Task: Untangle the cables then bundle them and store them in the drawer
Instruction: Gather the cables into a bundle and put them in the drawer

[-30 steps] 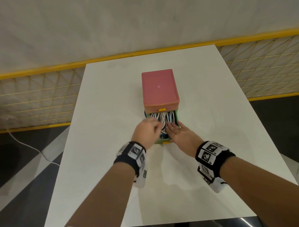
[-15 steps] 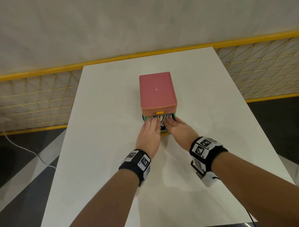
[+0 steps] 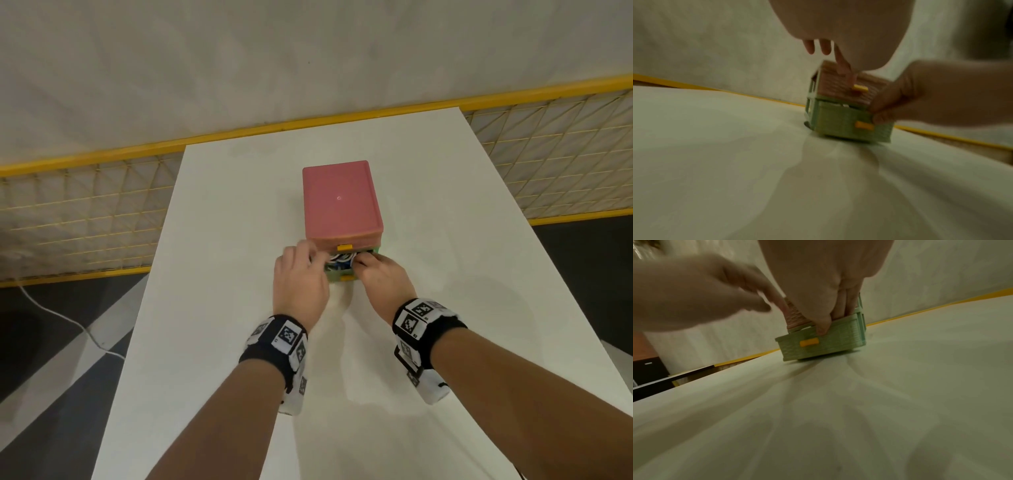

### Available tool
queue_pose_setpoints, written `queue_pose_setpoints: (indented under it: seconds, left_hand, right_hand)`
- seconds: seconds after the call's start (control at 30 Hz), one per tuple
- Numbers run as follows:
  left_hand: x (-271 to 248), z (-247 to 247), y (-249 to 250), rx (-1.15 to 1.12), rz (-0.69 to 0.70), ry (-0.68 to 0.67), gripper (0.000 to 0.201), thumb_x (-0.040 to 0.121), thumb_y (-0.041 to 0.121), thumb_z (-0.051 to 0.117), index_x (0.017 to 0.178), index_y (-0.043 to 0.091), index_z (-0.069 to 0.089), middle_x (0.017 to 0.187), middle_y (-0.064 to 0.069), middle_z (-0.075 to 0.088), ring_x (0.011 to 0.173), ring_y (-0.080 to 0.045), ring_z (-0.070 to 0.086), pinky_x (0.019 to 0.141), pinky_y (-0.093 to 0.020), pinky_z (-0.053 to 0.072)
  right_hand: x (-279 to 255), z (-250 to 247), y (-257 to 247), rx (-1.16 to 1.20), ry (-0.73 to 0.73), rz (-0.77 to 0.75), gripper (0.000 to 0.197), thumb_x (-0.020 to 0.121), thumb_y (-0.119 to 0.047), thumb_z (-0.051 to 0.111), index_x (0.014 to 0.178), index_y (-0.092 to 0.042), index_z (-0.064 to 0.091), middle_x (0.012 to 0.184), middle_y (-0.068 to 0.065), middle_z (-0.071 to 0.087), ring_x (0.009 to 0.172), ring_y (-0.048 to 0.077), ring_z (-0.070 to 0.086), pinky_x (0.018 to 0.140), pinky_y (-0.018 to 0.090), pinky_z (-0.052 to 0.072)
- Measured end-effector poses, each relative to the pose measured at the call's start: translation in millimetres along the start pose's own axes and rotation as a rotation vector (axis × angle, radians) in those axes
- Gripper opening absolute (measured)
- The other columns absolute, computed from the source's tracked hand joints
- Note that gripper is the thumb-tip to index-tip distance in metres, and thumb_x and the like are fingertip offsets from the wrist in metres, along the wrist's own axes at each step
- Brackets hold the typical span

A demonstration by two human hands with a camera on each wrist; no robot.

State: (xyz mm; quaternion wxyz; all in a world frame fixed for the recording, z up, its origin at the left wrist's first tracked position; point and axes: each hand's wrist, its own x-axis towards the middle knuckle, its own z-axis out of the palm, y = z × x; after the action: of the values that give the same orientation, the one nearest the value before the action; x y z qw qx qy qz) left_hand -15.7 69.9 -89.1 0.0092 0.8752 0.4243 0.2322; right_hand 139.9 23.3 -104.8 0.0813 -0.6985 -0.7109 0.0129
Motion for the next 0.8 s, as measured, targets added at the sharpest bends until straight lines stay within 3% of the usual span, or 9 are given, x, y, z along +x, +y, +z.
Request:
queue_pose_setpoints:
  seconds: [0.1,0.17,0.27,0.33,0.37,0.47,0.53,0.67,0.8]
  left_hand:
    - [20,-11,-4,-0.12,-0.058,-0.045,0.058,0.077,-0.008,0.043,0.131,0.009,0.056,0.134,-0.012,0.053,0.124,-0.028,0.047,0.101,-0.037,0.038]
    - [29,-11,-3,-0.133,-0.047,-0.197,0.069,0.082,-0.014,0.043,0.147,0.007,0.036,0.153,-0.012,0.037,0.144,-0.028,0.029,0.117,-0.037,0.023]
    - [33,-12,1,-0.183,-0.094,-0.257,0.071,0.085,-0.016,0.04,0.151,0.008,0.027,0.159,-0.009,0.026,0.149,-0.025,0.016,0.121,-0.033,0.014]
    - [31,-12,1,-0.197,-0.11,-0.254,0.073,0.084,-0.017,0.04,0.151,0.008,0.027,0.159,-0.009,0.026,0.149,-0.024,0.016,0.121,-0.033,0.014]
    - [31,-12,1,-0.202,-0.111,-0.25,0.074,0.084,-0.017,0.04,0.151,0.008,0.027,0.159,-0.009,0.025,0.149,-0.023,0.016,0.121,-0.033,0.014]
    - [29,-10,2,-0.251,-0.124,-0.243,0.075,0.082,-0.02,0.039,0.151,0.008,0.027,0.159,-0.009,0.024,0.149,-0.023,0.014,0.121,-0.033,0.014]
    - [29,-9,1,-0.276,-0.14,-0.247,0.077,0.081,-0.021,0.039,0.151,0.009,0.029,0.159,-0.009,0.025,0.149,-0.022,0.015,0.122,-0.034,0.015]
    - [31,-7,-3,-0.268,-0.126,-0.24,0.076,0.081,-0.02,0.039,0.15,0.011,0.031,0.158,-0.007,0.027,0.149,-0.022,0.018,0.121,-0.031,0.017]
    - [32,-8,-4,-0.265,-0.13,-0.253,0.075,0.082,-0.02,0.038,0.15,0.011,0.031,0.158,-0.007,0.028,0.149,-0.021,0.017,0.119,-0.028,0.015]
  right_hand:
    - [1,6,3,-0.001,0.111,-0.026,0.028,0.067,-0.003,0.045,0.073,-0.013,0.071,0.074,0.0,0.068,0.062,0.019,0.067,0.073,0.024,0.055]
    - [0,8,2,0.013,0.125,0.002,0.03,0.065,0.0,0.051,0.082,-0.013,0.072,0.082,0.0,0.07,0.07,0.017,0.07,0.088,0.032,0.052]
    - [-4,10,1,0.089,0.15,0.071,0.036,0.069,0.004,0.058,0.098,-0.014,0.07,0.1,0.0,0.071,0.089,0.019,0.069,0.099,0.04,0.043]
    - [-11,7,-3,0.237,0.268,0.167,0.032,0.075,-0.006,0.067,0.105,-0.016,0.064,0.108,0.003,0.065,0.101,0.026,0.061,0.096,0.039,0.037]
    - [-13,8,-5,0.34,0.34,0.269,0.042,0.072,-0.016,0.074,0.111,-0.015,0.058,0.113,0.007,0.06,0.106,0.029,0.056,0.094,0.039,0.037]
    - [-12,14,-13,0.569,0.418,0.595,0.104,0.046,-0.04,0.091,0.132,-0.011,0.039,0.123,0.017,0.044,0.113,0.033,0.046,0.092,0.047,0.044]
    - [-5,18,-16,0.637,0.372,0.71,0.121,0.042,-0.04,0.092,0.141,-0.013,0.03,0.126,0.016,0.041,0.115,0.033,0.045,0.093,0.051,0.045]
    - [23,17,-12,0.677,0.375,0.829,0.127,0.042,-0.033,0.093,0.147,-0.022,0.021,0.125,0.013,0.04,0.114,0.03,0.047,0.095,0.048,0.041]
    - [34,18,-8,0.686,0.329,0.839,0.128,0.044,-0.03,0.093,0.147,-0.026,0.018,0.122,0.011,0.041,0.111,0.03,0.048,0.095,0.045,0.037]
